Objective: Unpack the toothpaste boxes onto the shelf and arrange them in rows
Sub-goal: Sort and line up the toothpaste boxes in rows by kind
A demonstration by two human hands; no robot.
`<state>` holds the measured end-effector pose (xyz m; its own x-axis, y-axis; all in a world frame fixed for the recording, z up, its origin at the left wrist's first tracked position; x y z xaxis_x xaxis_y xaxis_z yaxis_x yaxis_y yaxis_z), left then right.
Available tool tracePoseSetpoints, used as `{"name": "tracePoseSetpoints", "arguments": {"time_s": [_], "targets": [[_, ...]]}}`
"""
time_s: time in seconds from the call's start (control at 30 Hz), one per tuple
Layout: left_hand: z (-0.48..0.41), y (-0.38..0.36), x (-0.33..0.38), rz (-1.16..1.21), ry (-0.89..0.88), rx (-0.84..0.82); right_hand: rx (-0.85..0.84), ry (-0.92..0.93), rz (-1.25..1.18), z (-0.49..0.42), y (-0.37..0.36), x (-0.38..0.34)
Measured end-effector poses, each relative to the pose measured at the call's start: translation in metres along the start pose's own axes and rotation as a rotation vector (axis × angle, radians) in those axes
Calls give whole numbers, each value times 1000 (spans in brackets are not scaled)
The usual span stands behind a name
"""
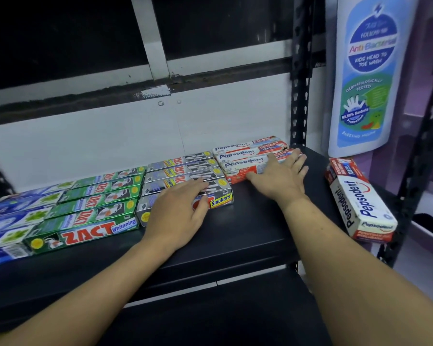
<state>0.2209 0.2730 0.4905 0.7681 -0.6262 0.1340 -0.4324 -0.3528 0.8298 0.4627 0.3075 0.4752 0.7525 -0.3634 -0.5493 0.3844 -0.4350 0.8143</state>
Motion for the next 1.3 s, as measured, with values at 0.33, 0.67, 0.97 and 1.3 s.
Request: {"name": "tracePoseSetpoints", "arguments": {"time_s": [0.33, 0.67, 0.97, 1.3], "targets": [[0, 0, -2, 8, -7, 22, 99, 119, -156, 21, 11, -1], [-3, -4, -5, -20, -56, 52, 468, 297, -124, 127, 89, 7], [-3, -5, -7, -31, -89, 70, 336, -163, -32, 159, 117, 76], [-1, -1, -6, -27, -85, 68, 110, -26, -331, 183, 97, 58]]}}
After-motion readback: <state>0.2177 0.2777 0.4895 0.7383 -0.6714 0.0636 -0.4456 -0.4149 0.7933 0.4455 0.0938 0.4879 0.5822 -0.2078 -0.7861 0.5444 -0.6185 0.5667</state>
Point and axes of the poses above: each hand's wrist, its own z-axis away from the middle knuckle, its own y-axis out of the back of the hand, x = y × z, the point moved 3 cm from there along -z, towards the middle knuckle, and after that the axes turned 4 degrees about -y, right-handed, at the moved point
